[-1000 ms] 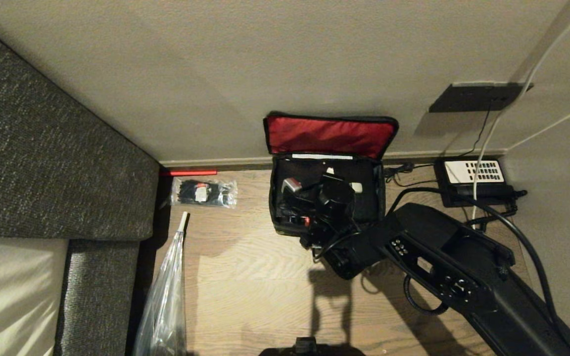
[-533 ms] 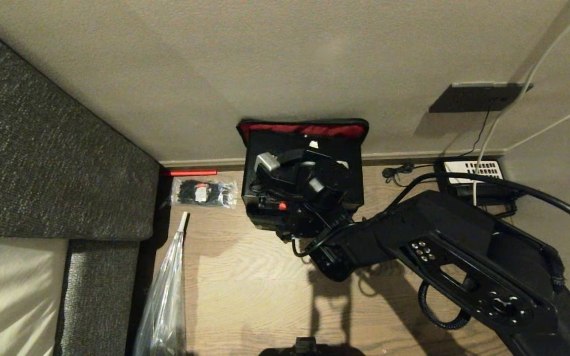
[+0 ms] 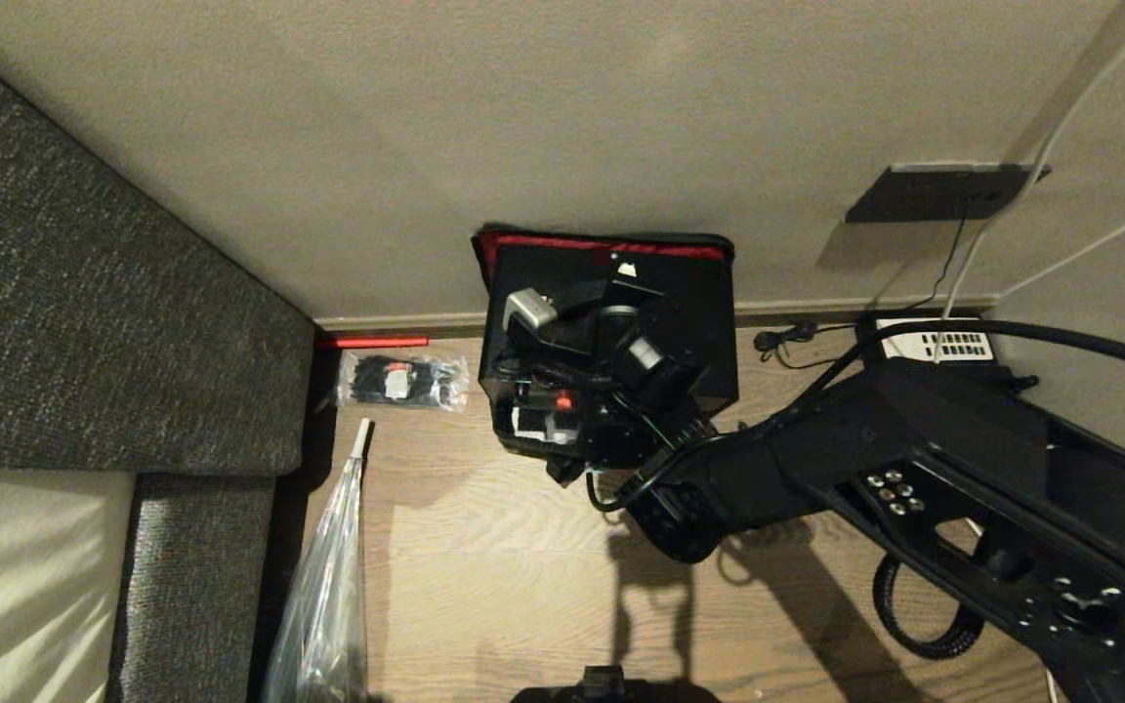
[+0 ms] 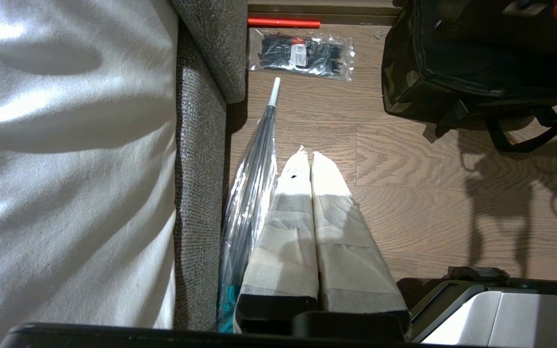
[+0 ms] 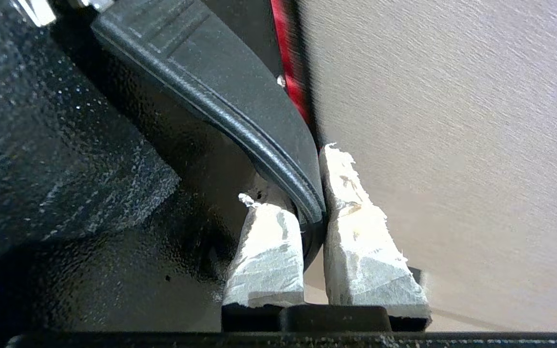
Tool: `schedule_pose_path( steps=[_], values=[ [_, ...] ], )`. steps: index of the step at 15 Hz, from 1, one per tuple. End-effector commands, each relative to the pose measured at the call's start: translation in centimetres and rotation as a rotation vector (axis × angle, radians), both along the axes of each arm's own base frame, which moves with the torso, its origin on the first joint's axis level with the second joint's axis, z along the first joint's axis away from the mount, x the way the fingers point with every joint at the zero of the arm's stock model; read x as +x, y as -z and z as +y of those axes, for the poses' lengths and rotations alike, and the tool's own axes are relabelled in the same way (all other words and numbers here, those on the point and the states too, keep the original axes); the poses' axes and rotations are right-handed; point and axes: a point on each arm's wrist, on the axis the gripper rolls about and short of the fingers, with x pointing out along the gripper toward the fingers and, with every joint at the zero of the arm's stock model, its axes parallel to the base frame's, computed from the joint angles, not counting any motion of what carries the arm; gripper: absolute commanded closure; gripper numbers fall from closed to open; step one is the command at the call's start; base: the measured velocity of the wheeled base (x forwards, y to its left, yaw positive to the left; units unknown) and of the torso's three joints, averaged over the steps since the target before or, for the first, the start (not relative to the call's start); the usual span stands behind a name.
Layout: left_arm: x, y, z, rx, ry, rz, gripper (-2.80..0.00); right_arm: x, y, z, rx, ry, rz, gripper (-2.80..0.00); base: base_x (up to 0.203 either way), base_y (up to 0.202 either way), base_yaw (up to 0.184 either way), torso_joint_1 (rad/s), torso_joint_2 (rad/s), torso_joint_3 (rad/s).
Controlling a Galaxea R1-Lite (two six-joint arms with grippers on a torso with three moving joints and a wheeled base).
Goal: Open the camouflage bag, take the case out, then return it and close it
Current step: Lift the black box, then release the handle
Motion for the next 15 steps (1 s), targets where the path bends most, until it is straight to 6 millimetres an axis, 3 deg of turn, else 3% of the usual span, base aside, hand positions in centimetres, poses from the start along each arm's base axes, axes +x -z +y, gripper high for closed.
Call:
schedule_pose_path(
  steps=[1,10,15],
  values=[
    [0.0,0.1,0.0,-0.001,-0.001,0.001,0.00,-1.1,-1.7,-1.6,-0.005,0.017,0.004,0.00,0.000,0.000,0.000,0.000,0.00,0.000],
    [0.0,0.1,0.0,-0.001,-0.001,0.001,0.00,-2.6,-2.0,-7.1,-0.049,0.079,0.058,0.00,0.000,0.000,0.000,0.000,0.00,0.000],
    [0.0,0.1,0.0,-0.001,-0.001,0.001,0.00,-2.9,-2.1,-8.1,-0.052,0.092,0.064,0.00,0.000,0.000,0.000,0.000,0.00,0.000]
  ],
)
